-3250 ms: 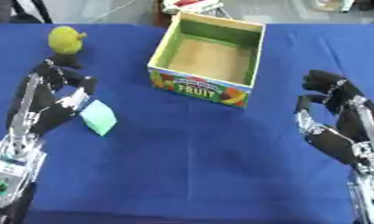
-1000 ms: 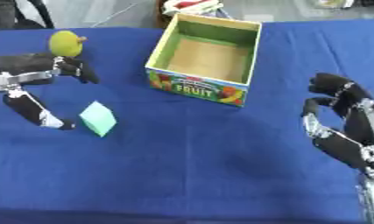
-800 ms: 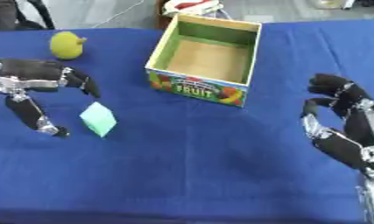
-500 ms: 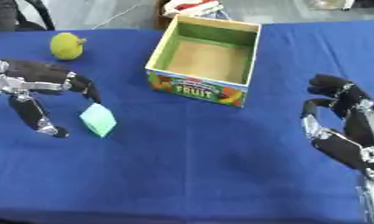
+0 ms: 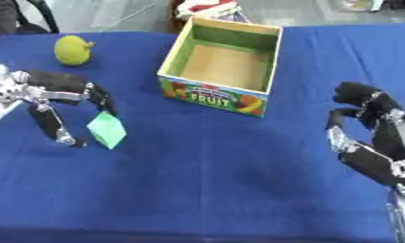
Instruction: Pick up objects on the table and place them in the box.
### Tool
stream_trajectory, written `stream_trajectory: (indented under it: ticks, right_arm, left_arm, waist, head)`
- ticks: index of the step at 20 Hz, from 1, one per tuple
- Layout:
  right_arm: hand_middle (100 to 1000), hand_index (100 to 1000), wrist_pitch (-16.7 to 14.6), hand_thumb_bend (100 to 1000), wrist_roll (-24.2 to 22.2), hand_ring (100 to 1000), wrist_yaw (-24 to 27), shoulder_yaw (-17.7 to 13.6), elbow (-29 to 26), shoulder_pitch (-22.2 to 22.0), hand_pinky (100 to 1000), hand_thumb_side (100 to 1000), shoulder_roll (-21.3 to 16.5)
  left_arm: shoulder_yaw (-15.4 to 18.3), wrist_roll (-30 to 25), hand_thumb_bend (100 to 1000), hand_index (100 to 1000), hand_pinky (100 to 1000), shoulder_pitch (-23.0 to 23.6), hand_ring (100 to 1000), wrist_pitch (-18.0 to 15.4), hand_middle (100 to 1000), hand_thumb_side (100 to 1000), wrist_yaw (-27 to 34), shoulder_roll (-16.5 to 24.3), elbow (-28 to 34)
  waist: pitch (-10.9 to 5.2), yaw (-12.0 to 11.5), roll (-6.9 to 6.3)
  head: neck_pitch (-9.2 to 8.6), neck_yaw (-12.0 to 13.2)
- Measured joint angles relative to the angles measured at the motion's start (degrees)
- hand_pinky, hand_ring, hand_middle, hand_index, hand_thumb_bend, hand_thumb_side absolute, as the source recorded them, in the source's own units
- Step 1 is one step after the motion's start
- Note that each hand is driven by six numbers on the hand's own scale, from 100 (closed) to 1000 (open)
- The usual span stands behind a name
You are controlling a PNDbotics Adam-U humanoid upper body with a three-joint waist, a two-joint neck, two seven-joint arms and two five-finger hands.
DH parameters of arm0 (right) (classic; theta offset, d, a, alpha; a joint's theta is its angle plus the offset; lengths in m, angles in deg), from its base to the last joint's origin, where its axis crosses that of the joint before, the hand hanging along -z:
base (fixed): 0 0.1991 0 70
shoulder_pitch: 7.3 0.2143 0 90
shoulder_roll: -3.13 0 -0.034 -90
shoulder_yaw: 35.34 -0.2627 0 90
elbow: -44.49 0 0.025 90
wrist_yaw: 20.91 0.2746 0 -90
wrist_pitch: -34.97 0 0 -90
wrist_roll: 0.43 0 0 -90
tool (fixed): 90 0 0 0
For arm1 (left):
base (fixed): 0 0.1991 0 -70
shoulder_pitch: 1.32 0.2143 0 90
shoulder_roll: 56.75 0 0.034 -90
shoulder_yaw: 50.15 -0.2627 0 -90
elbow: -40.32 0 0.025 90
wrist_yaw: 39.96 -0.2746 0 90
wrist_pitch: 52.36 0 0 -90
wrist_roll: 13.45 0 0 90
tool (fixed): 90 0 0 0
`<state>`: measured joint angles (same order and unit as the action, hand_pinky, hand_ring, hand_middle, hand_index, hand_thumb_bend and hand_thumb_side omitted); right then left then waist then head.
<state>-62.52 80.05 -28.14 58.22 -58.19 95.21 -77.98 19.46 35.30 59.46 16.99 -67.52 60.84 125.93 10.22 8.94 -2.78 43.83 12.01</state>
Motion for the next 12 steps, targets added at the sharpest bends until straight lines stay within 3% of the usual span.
stream_trajectory:
  ticks: [12]
  right_arm:
    - [757, 824, 0.00, 100, 0.00, 793, 0.00, 0.01, 0.14, -0.02, 736, 100, 0.00]
  left_arm:
    - [-0.45, 1.02, 494, 846, 761, -2.12, 726, -0.49, 747, 124, -2.54, -2.83, -3.62]
  waist:
    - [0.04, 0.31, 0.06]
  head:
    - [0.00, 0.05]
